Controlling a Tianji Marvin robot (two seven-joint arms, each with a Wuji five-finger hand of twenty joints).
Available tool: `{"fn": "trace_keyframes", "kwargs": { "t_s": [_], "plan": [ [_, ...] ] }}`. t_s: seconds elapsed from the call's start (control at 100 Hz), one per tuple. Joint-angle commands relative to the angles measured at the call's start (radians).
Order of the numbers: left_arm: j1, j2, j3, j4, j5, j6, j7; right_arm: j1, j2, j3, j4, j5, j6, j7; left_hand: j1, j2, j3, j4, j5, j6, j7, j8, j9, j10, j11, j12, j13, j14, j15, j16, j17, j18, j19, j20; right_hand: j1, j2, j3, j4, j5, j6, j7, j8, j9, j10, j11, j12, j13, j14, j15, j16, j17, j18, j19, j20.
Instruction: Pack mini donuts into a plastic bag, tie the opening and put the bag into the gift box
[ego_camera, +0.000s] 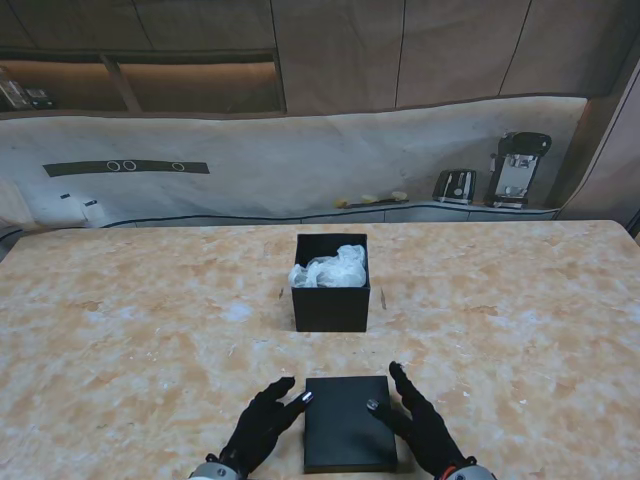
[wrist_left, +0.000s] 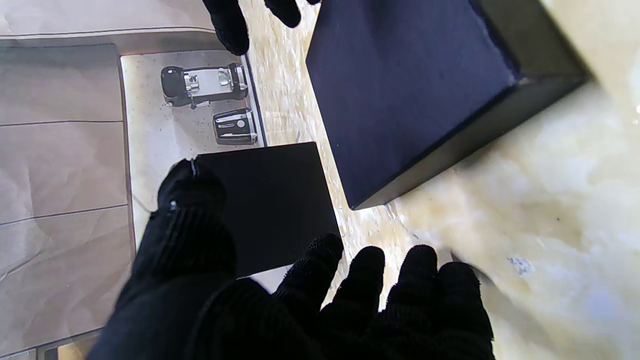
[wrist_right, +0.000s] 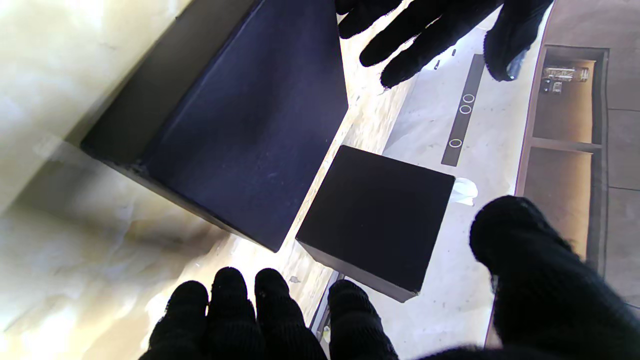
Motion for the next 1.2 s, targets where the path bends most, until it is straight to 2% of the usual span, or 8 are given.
{"fn": "trace_keyframes", "kwargs": {
  "t_s": [0.0,0.22,0.31,0.47,0.67,0.77,0.95,1.19],
  "plan": [
    [0.009,-0.009,0.011,0.001,-0.013,-0.011,-0.013,-0.015,-0.010,-0.006,0.001,0.003,-0.001,0.010,0.005,0.043,-0.006,0.007,-0.005,-0.008,-0.032,0.016,-0.023,-0.002,0.017,0.012,-0.010,0.013,0.020,0.021,-0.001,-0.015,0.026,0.020,-0.024,-0.033,0.011,-0.026,0.010,-0.012,-0.011,-0.002,-0.026,0.003,-0.009,-0.047,-0.022,-0.003,0.006,-0.014,0.002,-0.023,-0.029,-0.019],
    [0.002,-0.014,0.034,0.009,-0.029,-0.024,-0.001,-0.019,-0.012,-0.023,-0.003,0.026,0.003,0.006,0.015,0.043,-0.008,0.006,0.004,-0.006,-0.029,0.019,-0.016,0.003,0.033,0.016,0.002,0.019,0.029,0.024,-0.001,-0.009,0.056,0.035,-0.019,-0.039,0.026,-0.027,0.010,-0.003,-0.008,0.000,-0.026,0.004,-0.005,-0.044,-0.026,-0.001,0.012,-0.011,-0.001,-0.019,-0.041,-0.020],
    [0.003,-0.015,0.039,0.008,-0.037,-0.023,0.003,-0.022,-0.010,-0.026,-0.006,0.031,0.010,0.012,0.017,0.043,-0.008,0.006,0.007,-0.005,-0.029,0.020,-0.013,0.002,0.037,0.017,0.006,0.020,0.034,0.026,-0.003,-0.008,0.071,0.042,-0.015,-0.034,0.029,-0.029,0.009,-0.006,-0.009,0.000,-0.031,-0.012,-0.012,-0.048,-0.046,-0.016,0.009,-0.011,-0.019,-0.032,-0.055,-0.024],
    [0.003,-0.017,0.047,0.006,-0.048,-0.027,0.008,-0.024,-0.013,-0.036,-0.006,0.045,0.013,0.004,0.022,0.047,-0.007,0.006,0.012,-0.004,-0.029,0.021,-0.006,0.005,0.042,0.018,0.012,0.022,0.041,0.028,-0.005,-0.006,0.090,0.051,-0.012,-0.032,0.028,-0.030,0.009,-0.007,-0.011,-0.003,-0.031,-0.017,-0.024,-0.054,-0.050,-0.020,0.007,-0.013,-0.026,-0.046,-0.067,-0.025],
    [0.002,-0.019,0.053,0.004,-0.065,-0.027,0.010,-0.025,-0.024,-0.050,-0.009,0.079,0.017,-0.028,0.029,0.054,-0.006,0.006,0.015,-0.004,-0.029,0.021,-0.006,0.006,0.045,0.018,0.013,0.027,0.043,0.029,-0.007,-0.002,0.104,0.057,-0.010,-0.030,0.032,-0.031,0.009,-0.013,-0.014,-0.006,-0.030,-0.029,-0.036,-0.059,-0.050,-0.029,0.000,-0.017,-0.024,-0.052,-0.077,-0.025],
    [0.001,-0.020,0.056,0.001,-0.080,-0.025,0.009,-0.026,-0.030,-0.058,-0.012,0.115,0.025,-0.043,0.035,0.058,-0.006,0.005,0.020,-0.003,-0.028,0.021,0.005,0.009,0.048,0.018,0.025,0.030,0.049,0.031,0.000,0.002,0.120,0.064,-0.012,-0.031,0.034,-0.032,0.010,-0.025,-0.014,-0.005,-0.028,-0.050,-0.040,-0.061,-0.050,-0.047,-0.009,-0.022,-0.038,-0.061,-0.088,-0.024],
    [-0.018,-0.017,0.059,0.010,-0.126,-0.028,-0.023,-0.021,-0.043,-0.078,-0.011,0.166,0.030,-0.078,0.060,0.079,0.001,0.006,0.023,-0.001,-0.029,0.019,0.016,0.010,0.052,0.019,0.036,0.034,0.054,0.031,0.003,0.005,0.137,0.071,-0.016,-0.026,0.039,-0.034,0.009,-0.029,-0.013,-0.005,-0.027,-0.062,-0.043,-0.062,-0.046,-0.056,-0.013,-0.025,-0.037,-0.075,-0.096,-0.020],
    [-0.022,-0.023,0.066,0.012,-0.158,-0.034,-0.012,-0.018,-0.056,-0.087,-0.011,0.206,0.015,-0.119,0.084,0.101,0.002,0.004,0.027,-0.001,-0.028,0.019,0.021,0.010,0.057,0.020,0.044,0.034,0.059,0.031,0.011,0.007,0.148,0.075,-0.021,-0.019,0.053,-0.039,0.011,-0.028,-0.005,0.003,-0.022,-0.072,-0.033,-0.056,-0.041,-0.064,-0.004,-0.020,-0.013,-0.090,-0.091,-0.005]
  ]
}}
